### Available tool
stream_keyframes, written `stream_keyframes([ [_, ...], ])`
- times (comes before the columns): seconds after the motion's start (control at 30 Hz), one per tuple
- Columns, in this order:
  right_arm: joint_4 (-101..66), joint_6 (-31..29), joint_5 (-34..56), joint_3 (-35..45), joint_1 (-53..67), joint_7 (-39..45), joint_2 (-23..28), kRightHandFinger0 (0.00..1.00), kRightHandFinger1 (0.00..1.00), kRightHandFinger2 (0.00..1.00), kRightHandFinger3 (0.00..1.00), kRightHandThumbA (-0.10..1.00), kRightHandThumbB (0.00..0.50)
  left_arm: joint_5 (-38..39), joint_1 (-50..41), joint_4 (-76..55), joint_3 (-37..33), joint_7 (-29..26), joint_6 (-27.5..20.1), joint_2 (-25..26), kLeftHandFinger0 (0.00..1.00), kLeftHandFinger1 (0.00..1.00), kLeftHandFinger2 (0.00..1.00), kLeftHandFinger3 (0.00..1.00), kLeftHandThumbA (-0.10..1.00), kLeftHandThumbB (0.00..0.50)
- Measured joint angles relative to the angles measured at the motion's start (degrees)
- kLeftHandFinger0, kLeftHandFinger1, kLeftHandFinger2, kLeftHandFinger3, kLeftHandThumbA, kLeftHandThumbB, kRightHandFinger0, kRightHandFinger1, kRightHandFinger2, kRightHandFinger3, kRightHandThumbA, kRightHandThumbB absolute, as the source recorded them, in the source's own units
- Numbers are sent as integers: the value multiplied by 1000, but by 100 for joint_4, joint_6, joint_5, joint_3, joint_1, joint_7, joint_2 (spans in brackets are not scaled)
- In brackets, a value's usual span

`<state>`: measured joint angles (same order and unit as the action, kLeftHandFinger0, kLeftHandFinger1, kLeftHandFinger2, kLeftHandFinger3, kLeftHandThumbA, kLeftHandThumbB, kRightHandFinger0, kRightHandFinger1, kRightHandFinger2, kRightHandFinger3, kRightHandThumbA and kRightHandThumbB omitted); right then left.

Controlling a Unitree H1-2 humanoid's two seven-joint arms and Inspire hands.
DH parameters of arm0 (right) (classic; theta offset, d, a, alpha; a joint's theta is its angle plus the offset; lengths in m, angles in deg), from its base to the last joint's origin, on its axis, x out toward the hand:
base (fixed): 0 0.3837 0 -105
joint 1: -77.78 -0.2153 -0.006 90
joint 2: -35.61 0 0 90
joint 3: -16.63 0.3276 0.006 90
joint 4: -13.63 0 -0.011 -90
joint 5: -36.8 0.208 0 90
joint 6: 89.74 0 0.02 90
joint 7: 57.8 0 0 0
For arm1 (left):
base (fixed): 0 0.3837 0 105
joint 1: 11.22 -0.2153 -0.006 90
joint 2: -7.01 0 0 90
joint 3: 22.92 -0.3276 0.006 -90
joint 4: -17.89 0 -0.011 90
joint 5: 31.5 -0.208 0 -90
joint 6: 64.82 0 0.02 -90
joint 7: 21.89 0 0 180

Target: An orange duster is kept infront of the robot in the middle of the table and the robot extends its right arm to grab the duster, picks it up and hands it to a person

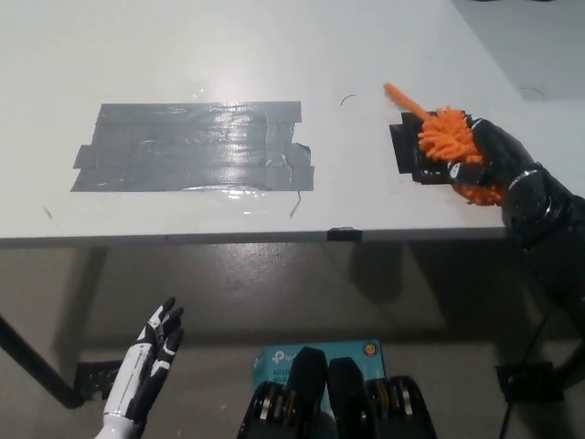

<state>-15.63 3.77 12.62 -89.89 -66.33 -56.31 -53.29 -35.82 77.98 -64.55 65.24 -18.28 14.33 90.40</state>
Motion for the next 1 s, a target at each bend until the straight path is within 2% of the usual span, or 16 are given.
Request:
stream_keyframes([
  [0.1, 183, -212, 6, 3, -20, -73, 3, 322, 814, 1000, 896, -100, 145, 0, 0, 0, 23, 0, -1, 2, 1000, 1000, 1000, 1000, 922, 168],
  [0.13, 220, -271, 10, 6, -20, -89, 4, 383, 846, 1000, 922, -100, 165, 1, 1, 0, 33, 0, -2, 4, 1000, 1000, 1000, 1000, 936, 170],
  [0.17, 236, -296, 14, 10, -21, -94, 5, 368, 821, 976, 936, -100, 174, 1, 1, 0, 38, 0, -2, 6, 1000, 1000, 1000, 1000, 945, 175],
  [0.2, 258, -348, 35, 49, -20, -98, 9, 279, 727, 920, 928, -100, 173, 0, 3, 0, 49, 0, -2, 11, 1000, 1000, 1000, 1000, 948, 176],
  [0.3, 278, -486, 237, 388, 22, -96, 9, 228, 703, 948, 923, -100, 167, -2, 22, 0, 73, 0, -2, 20, 1000, 1000, 1000, 1000, 951, 170],
  [0.33, 278, -504, 279, 431, 27, -94, 7, 122, 608, 912, 914, -100, 193, -2, 26, 0, 74, 0, -2, 20, 1000, 1000, 1000, 1000, 946, 173],
  [0.37, 279, -558, 427, 657, 45, -77, -8, 39, 546, 939, 907, -100, 205, -2, 40, 0, 80, 1, -2, 21, 995, 1000, 1000, 1000, 941, 166],
  [0.43, 209, -565, 659, 1024, 61, -54, -59, 11, 524, 916, 905, -100, 206, 0, 71, 0, 88, 0, 0, 21, 994, 1000, 1000, 1000, 941, 166],
  [0.47, 179, -555, 756, 1175, 77, -32, -79, 0, 464, 894, 999, -100, 195, 0, 85, 0, 90, 1, 0, 20, 994, 1000, 1000, 1000, 941, 163],
  [0.53, 77, -532, 1001, 1536, 127, 23, -140, 0, 433, 883, 1000, -100, 172, 0, 115, 0, 101, 0, 0, 20, 993, 1000, 1000, 1000, 943, 159],
  [0.67, -147, -405, 1368, 2079, 194, 66, -221, 0, 476, 853, 1000, -100, 189, -1, 153, 4, 106, 0, 0, 20, 992, 1000, 1000, 1000, 938, 140],
  [0.73, -333, -291, 1594, 2370, 243, 121, -280, 0, 486, 885, 1000, -100, 140, -1, 166, 14, 109, 0, 2, 19, 995, 1000, 1000, 1000, 938, 145],
  [0.8, -519, -166, 1794, 2591, 296, 203, -340, 0, 524, 879, 1000, -100, 120, 0, 170, 24, 110, 0, 6, 18, 994, 1000, 1000, 1000, 937, 148],
  [0.87, -700, 20, 2050, 2827, 375, 341, -440, 0, 475, 826, 1000, -100, 128, 0, 176, 43, 111, 0, 10, 18, 993, 1000, 1000, 1000, 937, 148],
  [0.93, -829, 191, 2289, 3038, 461, 473, -569, 0, 465, 823, 1000, -100, 145, 1, 177, 65, 112, 0, 14, 17, 984, 1000, 1000, 1000, 933, 148],
  [1.0, -954, 348, 2494, 3231, 511, 548, -677, 0, 448, 819, 1000, -100, 123, 2, 177, 75, 113, 1, 21, 17, 978, 1000, 1000, 1000, 935, 152],
])
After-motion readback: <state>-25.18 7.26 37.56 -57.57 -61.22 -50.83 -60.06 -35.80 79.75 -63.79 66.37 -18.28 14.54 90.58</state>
